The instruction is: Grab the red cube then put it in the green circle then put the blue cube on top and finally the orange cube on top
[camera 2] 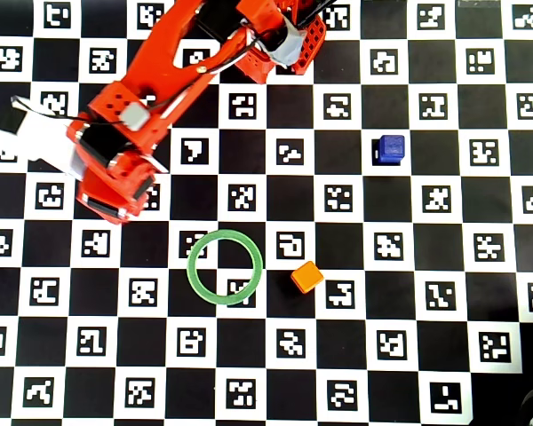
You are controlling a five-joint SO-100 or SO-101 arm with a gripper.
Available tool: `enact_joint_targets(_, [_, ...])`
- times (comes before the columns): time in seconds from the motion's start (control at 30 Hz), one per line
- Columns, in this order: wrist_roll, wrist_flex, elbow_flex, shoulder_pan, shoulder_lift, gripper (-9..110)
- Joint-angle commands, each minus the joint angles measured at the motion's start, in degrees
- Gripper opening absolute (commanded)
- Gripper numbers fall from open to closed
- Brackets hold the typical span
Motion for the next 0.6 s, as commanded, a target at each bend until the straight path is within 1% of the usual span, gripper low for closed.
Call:
enact_joint_targets(0.0, [-1.4,4.3,-7.7,-7.5,6.7,7])
enact_joint_targets(0.17, [0.5,5.9,-9.4,-15.0,5.1,6])
enact_joint_targets(0.3, [2.2,5.0,-10.0,-19.0,2.9,6])
enact_joint_targets(0.57, [2.2,-4.0,-1.1,-20.9,2.1,6])
